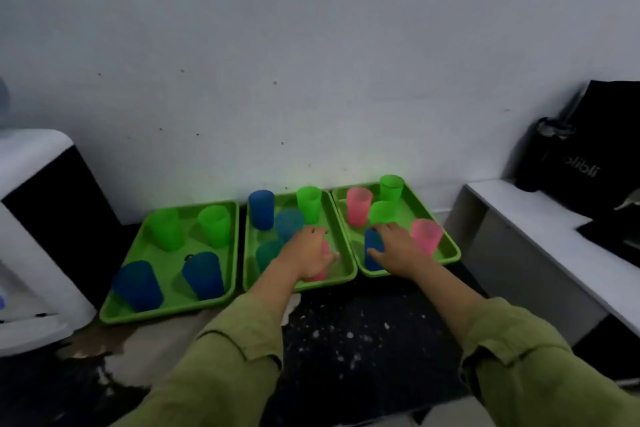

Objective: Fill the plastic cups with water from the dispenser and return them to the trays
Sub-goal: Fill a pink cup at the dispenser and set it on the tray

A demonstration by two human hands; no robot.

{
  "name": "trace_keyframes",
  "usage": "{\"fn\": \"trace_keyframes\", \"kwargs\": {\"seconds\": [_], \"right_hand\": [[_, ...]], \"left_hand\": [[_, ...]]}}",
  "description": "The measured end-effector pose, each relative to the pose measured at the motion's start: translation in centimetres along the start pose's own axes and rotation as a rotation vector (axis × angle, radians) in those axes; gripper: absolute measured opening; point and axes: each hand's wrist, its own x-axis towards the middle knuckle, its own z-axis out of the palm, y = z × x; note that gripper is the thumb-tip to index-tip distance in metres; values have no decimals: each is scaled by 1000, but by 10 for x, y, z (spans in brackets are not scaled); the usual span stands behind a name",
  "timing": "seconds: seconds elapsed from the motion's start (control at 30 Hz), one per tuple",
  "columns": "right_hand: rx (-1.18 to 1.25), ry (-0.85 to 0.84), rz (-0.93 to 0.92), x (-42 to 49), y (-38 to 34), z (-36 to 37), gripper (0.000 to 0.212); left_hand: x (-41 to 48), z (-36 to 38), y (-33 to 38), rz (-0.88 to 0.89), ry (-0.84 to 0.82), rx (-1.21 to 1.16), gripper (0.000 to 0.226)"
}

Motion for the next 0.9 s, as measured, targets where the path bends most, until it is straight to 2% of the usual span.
{"fn": "trace_keyframes", "kwargs": {"seconds": [0.2,0.4,0.7,0.9], "right_hand": [[53,2,61,3,67,-6,62],[39,41,103,16,120,-11,68],[113,-33,142,51,154,-2,90],[184,-12,155,65,162,10,90]], "left_hand": [[26,49,43,-99,-74,-46,69],[41,87,57,-217,-149,-34,71],[49,123,58,-303,-178,-25,67],[50,135,57,-328,-149,29,67]]}}
